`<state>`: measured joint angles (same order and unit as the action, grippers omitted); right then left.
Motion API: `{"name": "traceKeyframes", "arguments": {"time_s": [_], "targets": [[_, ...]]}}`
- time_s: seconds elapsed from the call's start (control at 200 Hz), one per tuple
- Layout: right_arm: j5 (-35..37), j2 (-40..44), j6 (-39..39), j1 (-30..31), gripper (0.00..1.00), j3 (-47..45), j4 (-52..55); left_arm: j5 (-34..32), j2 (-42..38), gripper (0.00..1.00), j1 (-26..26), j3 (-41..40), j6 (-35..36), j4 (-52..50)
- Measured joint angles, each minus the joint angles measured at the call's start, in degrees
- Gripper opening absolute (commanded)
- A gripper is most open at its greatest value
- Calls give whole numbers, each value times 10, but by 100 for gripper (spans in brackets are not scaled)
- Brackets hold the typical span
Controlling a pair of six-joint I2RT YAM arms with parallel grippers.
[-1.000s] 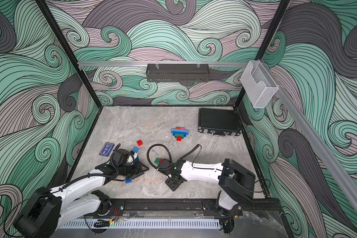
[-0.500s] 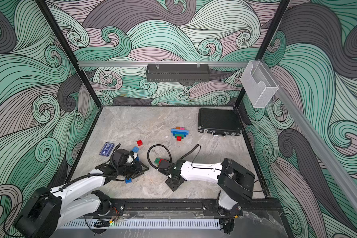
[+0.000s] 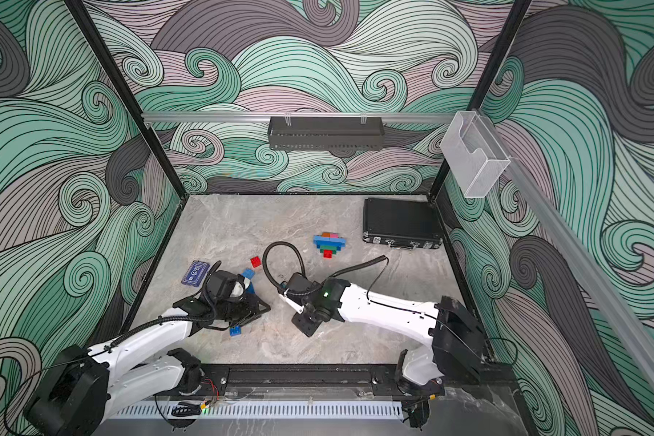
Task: Assemble a heart with lego
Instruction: Assemble the lego brick with the lego brick.
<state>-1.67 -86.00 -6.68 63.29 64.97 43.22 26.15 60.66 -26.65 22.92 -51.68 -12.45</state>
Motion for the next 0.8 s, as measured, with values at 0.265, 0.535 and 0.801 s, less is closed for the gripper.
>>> {"name": "traceKeyframes", "arguments": {"time_s": [0.265,0.535,0.801], "targets": [[0,-115,81,-43,31,141,21,4,0,46,30,10,20,-12],[2,-218,139,-71,31,221,39,30,5,47,54,17,33,-12],[2,-270,167,-77,30,268,54,50,37,47,66,17,37,2]]}}
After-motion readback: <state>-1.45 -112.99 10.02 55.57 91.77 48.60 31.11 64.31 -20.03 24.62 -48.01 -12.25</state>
